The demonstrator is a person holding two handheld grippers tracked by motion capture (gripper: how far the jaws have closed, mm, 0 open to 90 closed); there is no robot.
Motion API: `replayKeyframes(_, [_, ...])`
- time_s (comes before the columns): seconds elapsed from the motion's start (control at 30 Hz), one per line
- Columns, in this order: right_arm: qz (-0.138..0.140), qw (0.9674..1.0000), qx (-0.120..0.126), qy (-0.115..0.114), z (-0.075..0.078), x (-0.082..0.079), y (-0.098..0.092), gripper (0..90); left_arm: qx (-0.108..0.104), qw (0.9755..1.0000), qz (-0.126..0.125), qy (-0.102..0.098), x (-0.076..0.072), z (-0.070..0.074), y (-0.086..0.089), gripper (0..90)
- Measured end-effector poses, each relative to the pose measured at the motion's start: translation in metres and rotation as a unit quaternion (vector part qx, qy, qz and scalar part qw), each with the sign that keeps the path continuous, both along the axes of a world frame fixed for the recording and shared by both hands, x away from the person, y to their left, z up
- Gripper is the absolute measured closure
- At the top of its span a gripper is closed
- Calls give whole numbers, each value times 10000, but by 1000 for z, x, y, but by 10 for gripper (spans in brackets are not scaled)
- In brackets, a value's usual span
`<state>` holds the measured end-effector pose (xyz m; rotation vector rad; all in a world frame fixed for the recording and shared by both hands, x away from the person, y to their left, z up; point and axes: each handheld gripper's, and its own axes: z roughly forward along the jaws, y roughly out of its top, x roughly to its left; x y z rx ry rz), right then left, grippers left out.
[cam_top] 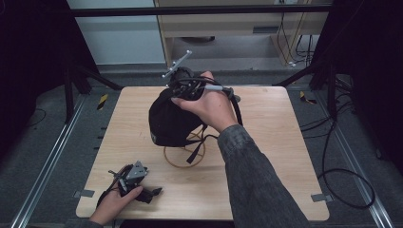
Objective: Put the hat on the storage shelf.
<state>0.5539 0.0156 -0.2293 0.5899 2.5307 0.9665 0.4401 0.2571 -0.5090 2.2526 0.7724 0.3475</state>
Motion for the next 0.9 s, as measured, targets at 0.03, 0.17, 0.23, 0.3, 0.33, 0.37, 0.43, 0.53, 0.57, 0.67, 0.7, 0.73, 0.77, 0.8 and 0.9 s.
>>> replayKeyframes(0.03, [0,10000,0,0,0,0,0,683,0,10000,0,0,0,0,0,0])
replayKeyframes(0.17, [-22,9998,176,20,2,-1,-4,678,1,10000,-1,1,0,0,0,0])
replayKeyframes(0.23, [-32,9996,270,34,4,-2,-7,678,7,10000,-11,5,0,0,0,0])
replayKeyframes(0.3, [-26,9993,374,38,7,-5,-11,685,1,10000,0,1,0,0,0,0])
replayKeyframes(0.33, [-2,9991,416,18,8,-6,-12,686,1,10000,-1,0,0,0,0,0])
replayKeyframes(0.37, [-2,9991,416,18,8,-6,-12,686,1,10000,-1,0,0,0,0,0])
replayKeyframes(0.43, [32,9988,486,-4,10,-10,-15,687,0,10000,0,1,0,0,0,0])
replayKeyframes(0.53, [23,9987,516,-33,11,-14,-19,684,6,10000,-10,4,0,0,0,0])
replayKeyframes(0.57, [5,9985,542,-52,11,-15,-21,682,6,10000,-9,4,0,0,0,0])
replayKeyframes(0.67, [-64,9983,580,-81,9,-18,-26,680,6,10000,-10,4,0,0,0,0])
replayKeyframes(0.7, [-64,9983,580,-81,9,-18,-26,680,6,10000,-10,4,0,0,0,0])
replayKeyframes(0.73, [-86,9980,615,-89,8,-19,-29,679,6,10000,-9,4,0,0,0,0])
replayKeyframes(0.77, [-86,9980,615,-89,8,-19,-29,679,6,10000,-9,4,0,0,0,0])
replayKeyframes(0.8, [-91,9976,682,-111,7,-20,-32,678,5,10000,-9,4,0,0,0,0])
replayKeyframes(0.9, [-115,9971,747,-111,6,-23,-36,675,5,10000,-9,4,0,0,0,0])
